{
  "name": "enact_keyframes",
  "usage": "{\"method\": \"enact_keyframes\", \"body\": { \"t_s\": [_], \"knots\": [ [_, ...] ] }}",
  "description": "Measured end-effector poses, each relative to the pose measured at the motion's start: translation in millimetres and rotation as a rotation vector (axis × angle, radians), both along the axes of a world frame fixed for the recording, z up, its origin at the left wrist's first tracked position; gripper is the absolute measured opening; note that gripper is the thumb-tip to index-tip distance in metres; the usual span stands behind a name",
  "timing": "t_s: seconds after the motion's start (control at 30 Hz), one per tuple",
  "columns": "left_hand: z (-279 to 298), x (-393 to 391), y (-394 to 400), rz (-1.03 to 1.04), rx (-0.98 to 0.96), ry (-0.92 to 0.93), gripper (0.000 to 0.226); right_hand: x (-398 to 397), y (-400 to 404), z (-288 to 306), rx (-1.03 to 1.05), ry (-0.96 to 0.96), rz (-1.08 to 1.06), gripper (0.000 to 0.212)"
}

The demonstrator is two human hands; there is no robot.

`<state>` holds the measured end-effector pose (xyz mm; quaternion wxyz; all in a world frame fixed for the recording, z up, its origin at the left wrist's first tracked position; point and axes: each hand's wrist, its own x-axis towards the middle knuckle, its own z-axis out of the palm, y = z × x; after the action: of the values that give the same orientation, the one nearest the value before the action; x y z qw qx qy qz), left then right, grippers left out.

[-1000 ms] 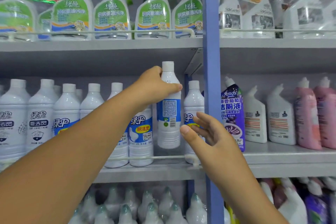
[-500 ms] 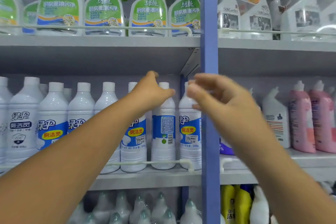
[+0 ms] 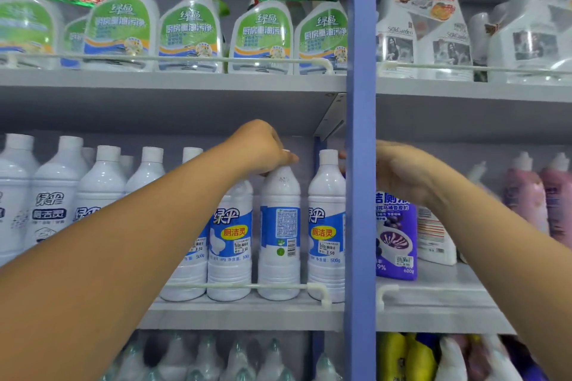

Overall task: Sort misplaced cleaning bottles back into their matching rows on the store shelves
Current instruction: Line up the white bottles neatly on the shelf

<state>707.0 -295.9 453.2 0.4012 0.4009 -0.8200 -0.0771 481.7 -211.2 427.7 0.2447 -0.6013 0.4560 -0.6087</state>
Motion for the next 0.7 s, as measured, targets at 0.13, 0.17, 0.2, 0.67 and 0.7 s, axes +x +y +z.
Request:
{"method": "enact_keyframes", "body": {
  "t_s": [0.13,0.17,0.2,0.67,0.7],
  "knots": [
    [2,-1,-3,-0.032,0.046,0.027,0.03,0,-15,-3,0.095,0.036,0.016,0.019],
    [2,-1,-4,-0.04,0.058,0.031,0.028,4,-19,-3,0.126,0.058,0.018,0.018],
    [3,-1,-5,-0.047,0.07,0.035,0.027,9,-22,-3,0.151,0.08,0.011,0.016],
    [23,9,-4,0.011,-0.003,-0.239,0.023,23,-46,-5,0.008,0.17,0.029,0.041],
    [23,9,-4,0.011,-0.003,-0.241,0.023,22,-48,-6,-0.006,0.159,0.034,0.035]
  ]
}}
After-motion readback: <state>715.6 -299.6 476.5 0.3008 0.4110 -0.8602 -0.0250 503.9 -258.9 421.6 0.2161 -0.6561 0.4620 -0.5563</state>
